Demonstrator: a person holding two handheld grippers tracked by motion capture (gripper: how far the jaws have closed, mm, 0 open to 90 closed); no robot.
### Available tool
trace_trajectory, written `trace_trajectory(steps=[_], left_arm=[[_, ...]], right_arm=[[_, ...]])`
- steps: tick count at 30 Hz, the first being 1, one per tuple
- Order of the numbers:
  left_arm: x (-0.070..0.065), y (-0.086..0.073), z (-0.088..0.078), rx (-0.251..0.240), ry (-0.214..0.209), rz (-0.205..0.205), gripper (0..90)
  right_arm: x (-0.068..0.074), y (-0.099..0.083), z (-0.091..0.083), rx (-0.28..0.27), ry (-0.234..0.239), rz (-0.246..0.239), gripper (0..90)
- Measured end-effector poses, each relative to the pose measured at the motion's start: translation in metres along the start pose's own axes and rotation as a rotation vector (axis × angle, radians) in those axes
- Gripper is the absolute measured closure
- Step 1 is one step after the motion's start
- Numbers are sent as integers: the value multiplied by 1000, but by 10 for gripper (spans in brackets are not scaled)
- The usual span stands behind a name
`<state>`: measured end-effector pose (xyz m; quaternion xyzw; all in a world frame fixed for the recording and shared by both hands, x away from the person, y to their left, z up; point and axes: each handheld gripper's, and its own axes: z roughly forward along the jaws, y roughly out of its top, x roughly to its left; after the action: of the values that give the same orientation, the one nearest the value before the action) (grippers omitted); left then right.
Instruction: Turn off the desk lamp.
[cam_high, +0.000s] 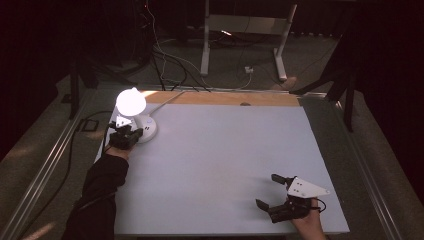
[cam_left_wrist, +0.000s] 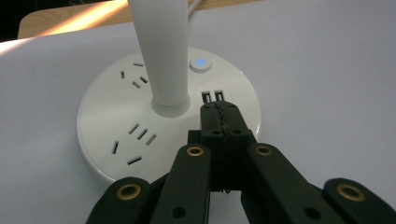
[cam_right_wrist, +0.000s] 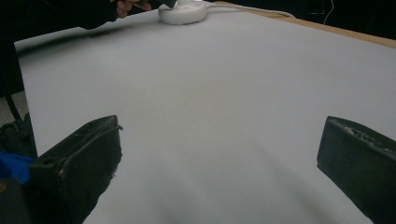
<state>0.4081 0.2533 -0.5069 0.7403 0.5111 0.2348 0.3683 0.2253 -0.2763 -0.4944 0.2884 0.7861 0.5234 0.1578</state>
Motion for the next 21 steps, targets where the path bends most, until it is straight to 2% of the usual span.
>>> trace_trajectory(steps=[7, 9, 13, 14, 21], left_arm=[[-1, 0, 1, 5, 4, -4, 900], [-2, 0, 1, 4, 10, 9, 900], [-2, 2, 1, 11, 12, 10, 900], [-2, 3, 0, 1, -8, 3, 900], [-4, 11, -6, -24, -34, -13, 900]], right_arm=[[0, 0, 0, 1, 1, -2, 0], [1, 0, 0, 3, 1, -4, 0], [1, 0, 0, 1, 1, -5, 0], [0, 0, 0, 0, 1, -5, 0], [0, 0, -1, -2, 1, 0, 0]])
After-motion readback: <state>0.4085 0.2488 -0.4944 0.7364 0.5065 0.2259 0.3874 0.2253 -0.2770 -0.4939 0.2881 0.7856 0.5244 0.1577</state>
